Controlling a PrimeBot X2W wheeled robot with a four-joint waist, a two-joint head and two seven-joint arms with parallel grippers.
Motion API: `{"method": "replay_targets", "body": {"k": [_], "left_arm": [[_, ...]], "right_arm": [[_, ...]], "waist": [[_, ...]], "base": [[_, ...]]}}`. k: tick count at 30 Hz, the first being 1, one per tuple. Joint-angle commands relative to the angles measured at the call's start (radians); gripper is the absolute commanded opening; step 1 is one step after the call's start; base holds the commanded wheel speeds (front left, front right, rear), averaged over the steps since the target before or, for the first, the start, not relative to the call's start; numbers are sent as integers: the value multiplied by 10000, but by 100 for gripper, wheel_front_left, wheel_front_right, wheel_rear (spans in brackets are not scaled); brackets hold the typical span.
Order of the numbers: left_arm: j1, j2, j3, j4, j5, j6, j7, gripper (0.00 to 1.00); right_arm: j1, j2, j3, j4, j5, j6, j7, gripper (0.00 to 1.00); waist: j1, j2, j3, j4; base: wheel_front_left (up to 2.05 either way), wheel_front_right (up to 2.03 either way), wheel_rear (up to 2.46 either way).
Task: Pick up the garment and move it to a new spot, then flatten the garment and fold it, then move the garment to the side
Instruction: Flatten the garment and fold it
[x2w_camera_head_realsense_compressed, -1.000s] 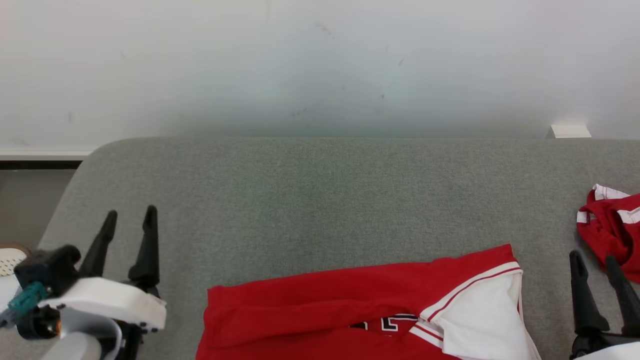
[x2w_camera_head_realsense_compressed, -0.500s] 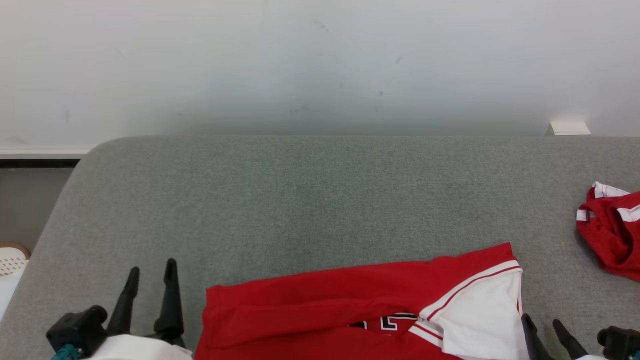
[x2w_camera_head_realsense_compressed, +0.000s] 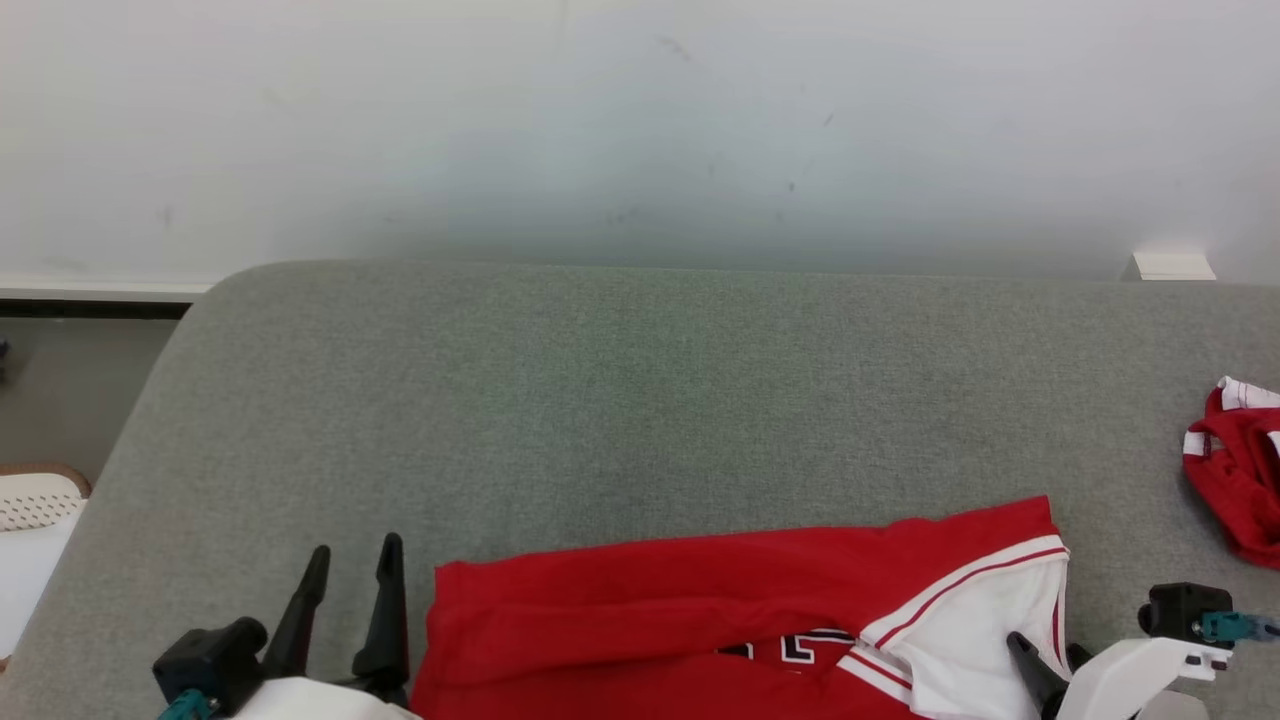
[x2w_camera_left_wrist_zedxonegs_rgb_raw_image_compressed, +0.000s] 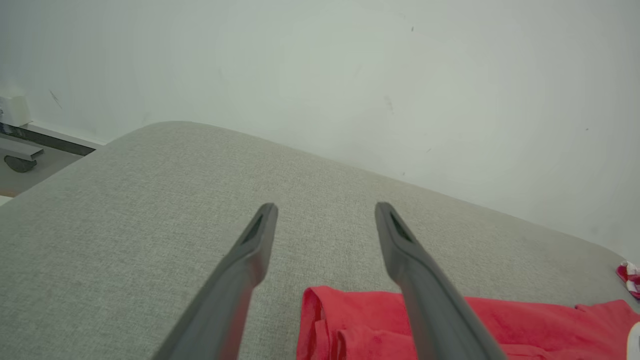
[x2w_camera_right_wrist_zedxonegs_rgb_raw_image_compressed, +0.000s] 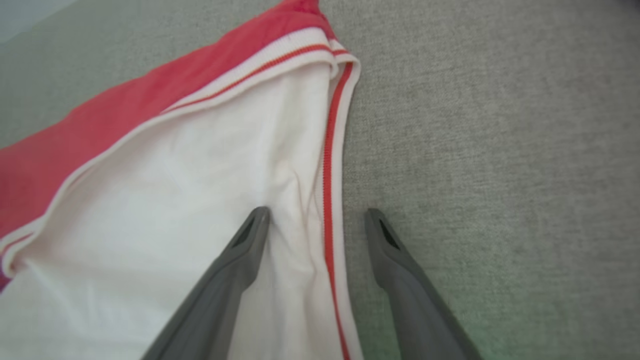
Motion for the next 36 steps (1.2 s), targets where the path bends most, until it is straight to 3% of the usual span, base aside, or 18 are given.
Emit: {"method": "replay_targets", "body": {"k": [1, 3, 4, 5, 7, 14, 26, 32, 36], "left_arm": [[-92, -26, 4, 49, 111, -35, -4, 100], [-125, -71, -14, 186, 198, -110, -3, 100], [-142, -110, -16, 239, 258, -136, -1, 100], [-164, -155, -9, 296, 292, -173, -1, 100], [-187, -221, 30, 393, 313, -209, -1, 100], [-193, -376, 156, 617, 430, -372, -1, 100], [-54, -436, 483, 796, 1004, -383, 0, 100], [52, -581, 619, 842, 1052, -484, 0, 100], [73, -650, 672, 914, 1064, -580, 0, 100]], "right_arm": [[188, 314, 316, 280, 145, 76, 349, 100], [174, 394, 637, 266, 353, 98, 955, 42], [197, 420, 756, 268, 451, 101, 1248, 26], [208, 426, 861, 267, 540, 101, 1571, 0], [181, 360, 922, 215, 626, 99, 1964, 0], [-466, -48, 303, -519, 488, 62, 1756, 0], [-404, -1019, -1333, -2370, -348, 38, 1854, 0], [272, -667, -1051, -4599, -688, 39, 2391, 0], [718, -230, -169, -6161, -761, 39, 2953, 0]], "waist": [[0, 0, 11, 28], [0, 0, 20, 67], [0, 0, 19, 80], [0, 0, 16, 89], [0, 0, -10, 97], [0, 0, -112, 115], [0, 0, -211, -57], [0, 0, -332, 6], [0, 0, -389, 106]], "base": [[0, 0, 0], [0, 0, 0], [0, 0, 0], [0, 0, 0], [0, 0, 0], [0, 0, 0], [0, 0, 0], [0, 0, 0], [0, 0, 0]]}}
